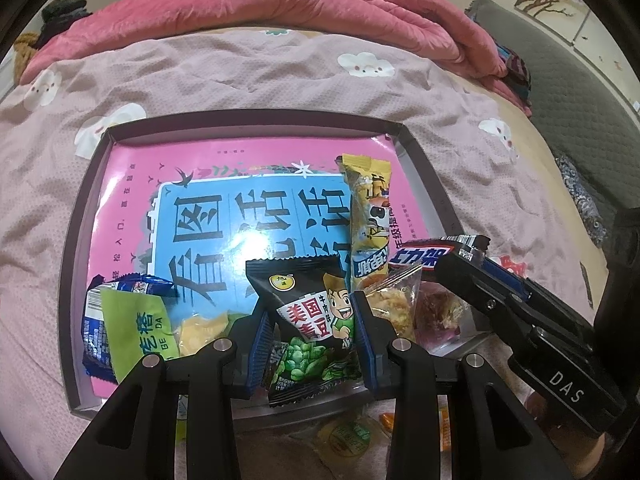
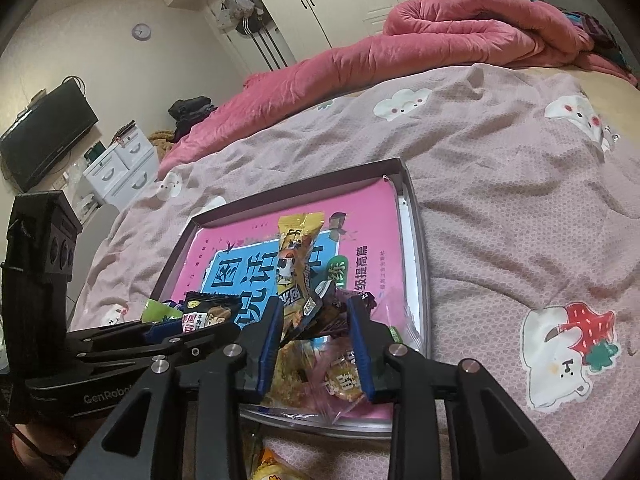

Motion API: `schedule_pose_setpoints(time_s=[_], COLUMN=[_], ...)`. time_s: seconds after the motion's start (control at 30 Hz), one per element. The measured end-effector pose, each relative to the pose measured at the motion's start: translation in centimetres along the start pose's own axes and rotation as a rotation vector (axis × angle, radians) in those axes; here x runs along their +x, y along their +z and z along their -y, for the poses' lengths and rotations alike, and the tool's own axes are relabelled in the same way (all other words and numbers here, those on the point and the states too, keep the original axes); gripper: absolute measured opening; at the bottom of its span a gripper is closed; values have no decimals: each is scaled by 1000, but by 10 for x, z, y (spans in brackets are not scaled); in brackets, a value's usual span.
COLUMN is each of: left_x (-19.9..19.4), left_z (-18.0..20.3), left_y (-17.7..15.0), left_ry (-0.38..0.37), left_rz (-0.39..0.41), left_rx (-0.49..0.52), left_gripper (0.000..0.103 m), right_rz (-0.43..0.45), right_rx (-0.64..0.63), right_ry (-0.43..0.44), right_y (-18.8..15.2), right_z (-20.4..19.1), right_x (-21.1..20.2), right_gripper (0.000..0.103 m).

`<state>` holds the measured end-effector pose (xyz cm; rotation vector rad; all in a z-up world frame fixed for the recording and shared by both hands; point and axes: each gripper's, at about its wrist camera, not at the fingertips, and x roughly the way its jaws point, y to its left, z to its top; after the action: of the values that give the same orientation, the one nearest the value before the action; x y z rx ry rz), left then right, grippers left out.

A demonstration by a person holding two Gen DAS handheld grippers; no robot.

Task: Organize snacks
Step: 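Lower pea bag onto tray and open left tool while right tool releases Snickers, then withdraw both tools from the tray toward the remaining snacks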

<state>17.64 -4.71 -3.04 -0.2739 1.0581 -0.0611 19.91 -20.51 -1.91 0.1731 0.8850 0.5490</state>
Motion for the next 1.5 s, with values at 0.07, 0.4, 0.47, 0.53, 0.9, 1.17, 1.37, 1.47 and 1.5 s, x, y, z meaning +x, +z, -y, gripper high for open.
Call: schedule_pose_setpoints(time_s=[0.07, 0.4, 0.47, 0.53, 0.9, 1.17, 1.37, 1.47, 1.5], left_x=[0, -7, -9, -12, -20, -31, -44, -51, -53], left_z=[1, 1, 1, 2, 0, -1, 0, -1, -2], left_y=[0, -1, -1, -1, -2, -3, -5, -12, -16], left_ry=[1, 2, -7, -13, -2, 5, 0, -13, -16], left_rz=[2, 20, 23, 30, 42, 61, 82, 85, 82], left_rx=[2, -3, -7, -6, -13, -15, -5, 2, 5], left_gripper=[39, 47, 53, 56, 67, 72, 75, 75, 75], right_rz=[-1, 15, 22, 24, 53, 83, 128, 133, 132], right_rx=[4, 6, 12, 16, 26, 29, 6, -11, -12], right_ry=[2, -6, -9, -5, 14, 21, 31, 20, 15], right_y=[0, -2, -2, -2, 2, 3, 3, -2, -5], right_z=[0, 0, 1, 2, 2, 2, -4, -6, -7], right_x=[-1, -9, -11, -13, -24, -38, -59, -70, -72], right_gripper=[33, 35, 36, 38, 51, 56, 61, 63, 65])
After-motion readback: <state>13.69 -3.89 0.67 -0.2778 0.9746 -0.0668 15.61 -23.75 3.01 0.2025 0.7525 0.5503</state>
